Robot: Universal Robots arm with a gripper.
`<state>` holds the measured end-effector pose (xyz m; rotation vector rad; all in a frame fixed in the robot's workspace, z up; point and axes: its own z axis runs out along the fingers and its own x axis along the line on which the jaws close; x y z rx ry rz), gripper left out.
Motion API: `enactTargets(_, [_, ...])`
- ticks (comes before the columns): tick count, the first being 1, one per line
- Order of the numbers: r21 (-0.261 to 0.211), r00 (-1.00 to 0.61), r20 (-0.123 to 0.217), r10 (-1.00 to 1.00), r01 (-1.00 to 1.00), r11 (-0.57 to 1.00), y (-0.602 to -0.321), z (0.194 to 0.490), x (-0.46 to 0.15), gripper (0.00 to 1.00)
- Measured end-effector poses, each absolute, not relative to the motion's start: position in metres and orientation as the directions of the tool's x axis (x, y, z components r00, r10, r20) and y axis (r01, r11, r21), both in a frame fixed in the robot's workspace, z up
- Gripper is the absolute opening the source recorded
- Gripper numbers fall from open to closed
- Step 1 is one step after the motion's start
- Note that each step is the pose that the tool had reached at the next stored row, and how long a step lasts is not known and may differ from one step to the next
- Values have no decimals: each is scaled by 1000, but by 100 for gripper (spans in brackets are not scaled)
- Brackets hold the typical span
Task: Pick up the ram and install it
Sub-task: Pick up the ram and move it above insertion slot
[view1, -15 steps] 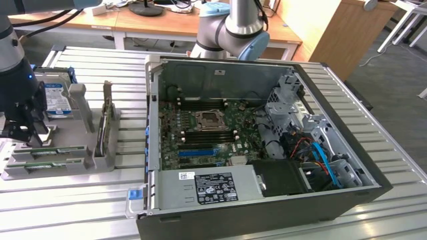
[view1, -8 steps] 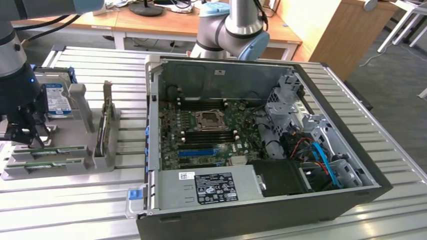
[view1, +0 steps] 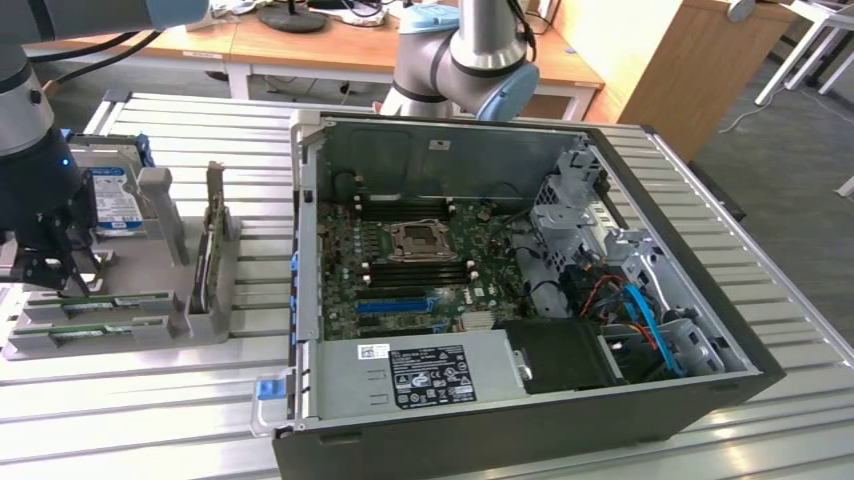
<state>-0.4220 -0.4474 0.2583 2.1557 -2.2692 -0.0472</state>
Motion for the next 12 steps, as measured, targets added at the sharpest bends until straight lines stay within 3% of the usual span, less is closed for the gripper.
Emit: enactTargets(12, [30, -52, -13, -999, -998, 51, -451, 258, -422, 36])
